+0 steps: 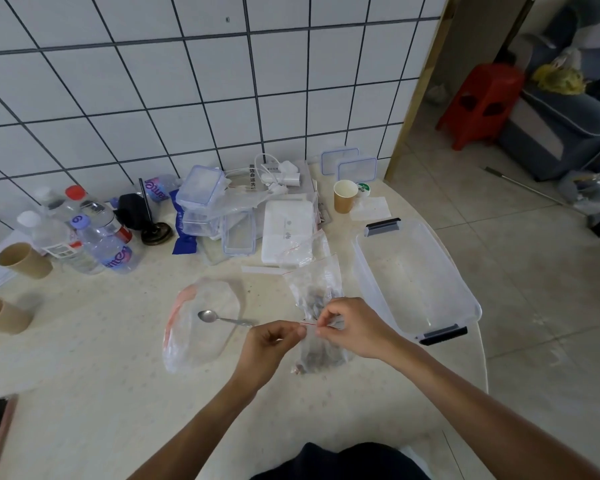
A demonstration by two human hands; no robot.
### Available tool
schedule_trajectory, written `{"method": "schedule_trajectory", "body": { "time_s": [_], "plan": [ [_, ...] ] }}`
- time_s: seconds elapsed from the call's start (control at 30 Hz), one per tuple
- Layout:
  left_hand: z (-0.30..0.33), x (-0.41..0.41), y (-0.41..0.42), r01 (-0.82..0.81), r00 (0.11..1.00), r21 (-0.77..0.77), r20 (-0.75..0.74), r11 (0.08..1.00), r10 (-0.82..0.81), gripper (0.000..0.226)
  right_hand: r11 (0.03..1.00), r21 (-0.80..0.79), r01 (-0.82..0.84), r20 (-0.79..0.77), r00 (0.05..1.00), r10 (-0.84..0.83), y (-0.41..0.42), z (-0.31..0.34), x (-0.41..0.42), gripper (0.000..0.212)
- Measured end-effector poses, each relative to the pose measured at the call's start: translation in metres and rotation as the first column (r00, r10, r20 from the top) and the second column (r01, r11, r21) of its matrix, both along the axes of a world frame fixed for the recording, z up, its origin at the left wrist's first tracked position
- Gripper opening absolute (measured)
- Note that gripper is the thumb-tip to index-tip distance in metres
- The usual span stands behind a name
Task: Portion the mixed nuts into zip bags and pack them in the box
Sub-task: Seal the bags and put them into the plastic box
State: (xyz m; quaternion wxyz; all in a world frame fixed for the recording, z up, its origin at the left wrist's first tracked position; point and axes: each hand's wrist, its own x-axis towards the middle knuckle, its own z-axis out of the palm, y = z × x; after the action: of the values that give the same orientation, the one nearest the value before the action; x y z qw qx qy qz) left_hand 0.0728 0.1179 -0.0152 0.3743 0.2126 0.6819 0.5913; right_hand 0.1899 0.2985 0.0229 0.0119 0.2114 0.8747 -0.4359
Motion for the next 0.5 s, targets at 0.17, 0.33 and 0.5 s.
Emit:
{"method": "schedule_trajectory", "body": {
  "time_s": [0.17,0.33,0.5],
  "plan": [
    [-0.001,0.000,0.001,-0.023,0.999,0.027,-0.037,0.999,0.024,0.005,1.000,-0.020,0.001,-0.014,1.000,-0.002,-0.003,0.001,-0.007,0.016],
    [-0.005,0.000,0.001,-0.033,0.996,0.029,-0.086,0.999,0.035,0.005,0.999,-0.019,-0.033,0.023,0.999,0.034,-0.007,-0.001,-0.012,0.015],
    [-0.007,0.001,0.000,-0.033,0.990,0.024,-0.135,0.999,0.036,0.007,0.999,-0.007,-0.037,0.019,0.999,0.037,-0.009,-0.002,-0.013,0.016]
  ]
}}
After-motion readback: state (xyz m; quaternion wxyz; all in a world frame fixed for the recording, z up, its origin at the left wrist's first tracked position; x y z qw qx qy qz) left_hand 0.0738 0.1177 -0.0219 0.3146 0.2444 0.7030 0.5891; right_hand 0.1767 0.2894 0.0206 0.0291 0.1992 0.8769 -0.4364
